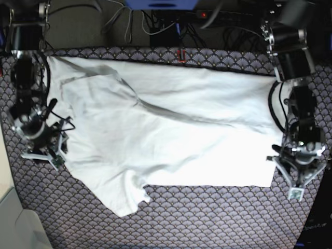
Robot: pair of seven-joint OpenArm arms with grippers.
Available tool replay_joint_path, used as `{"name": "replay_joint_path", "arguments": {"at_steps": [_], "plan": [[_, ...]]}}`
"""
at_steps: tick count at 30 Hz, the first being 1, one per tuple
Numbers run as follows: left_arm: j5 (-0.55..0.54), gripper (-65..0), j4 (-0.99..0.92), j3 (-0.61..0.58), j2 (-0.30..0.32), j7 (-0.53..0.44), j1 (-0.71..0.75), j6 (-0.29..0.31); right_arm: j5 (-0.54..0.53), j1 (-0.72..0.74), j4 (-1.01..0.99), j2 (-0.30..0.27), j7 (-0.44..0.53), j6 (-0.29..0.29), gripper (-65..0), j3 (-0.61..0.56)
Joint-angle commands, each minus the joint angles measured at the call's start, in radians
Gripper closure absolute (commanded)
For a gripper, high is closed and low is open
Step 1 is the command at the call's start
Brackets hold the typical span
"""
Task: Fold the T-shirt properly
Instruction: 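Release the shirt and move both grippers toward the hem corners, then lower both grippers onto the hem corners of the white T-shirt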
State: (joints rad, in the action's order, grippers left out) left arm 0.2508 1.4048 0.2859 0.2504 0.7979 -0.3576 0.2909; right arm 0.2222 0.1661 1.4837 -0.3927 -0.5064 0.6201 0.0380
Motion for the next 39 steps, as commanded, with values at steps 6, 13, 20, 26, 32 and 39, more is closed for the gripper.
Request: {"name": "replay_joint_path", "arguments": {"at_steps": [6,13,20,26,32,39], "plan": [[0.002,-23.0,-0.269,-0.116,-0.010,-0.229,-0.177,-0.014,0.007,0.275,-0.346,0.007,0.058,-0.013,-29.2,-0.082],[-0.006,-23.0,-0.674,-0.119,-0.021,-0.464,-0.337,-0.152,0.004,0.488,-0.737,0.011,0.183,-0.013,-29.2,-0.080],[-0.009,-23.0,-0.876,-0.116,-0.023,-0.535,-0.426,-0.161,0.006,0.504,-0.860,0.013,0.288,-0.018,-29.2,-0.080],[-0.009,-23.0,-0.884,-0.116,-0.033,-0.532,-0.429,-0.161,0.004,0.505,-0.894,0.013,0.329,-0.019,-29.2,-0.080],[-0.009,-23.0,-0.884,-0.116,-0.033,-0.527,-0.393,-0.161,0.006,0.505,-0.901,0.036,0.331,-0.019,-29.2,-0.086],[-0.009,-23.0,-0.895,-0.118,-0.033,-0.532,-0.357,-0.161,0.007,0.510,-1.001,0.061,0.341,-0.019,-24.0,-0.088]]}}
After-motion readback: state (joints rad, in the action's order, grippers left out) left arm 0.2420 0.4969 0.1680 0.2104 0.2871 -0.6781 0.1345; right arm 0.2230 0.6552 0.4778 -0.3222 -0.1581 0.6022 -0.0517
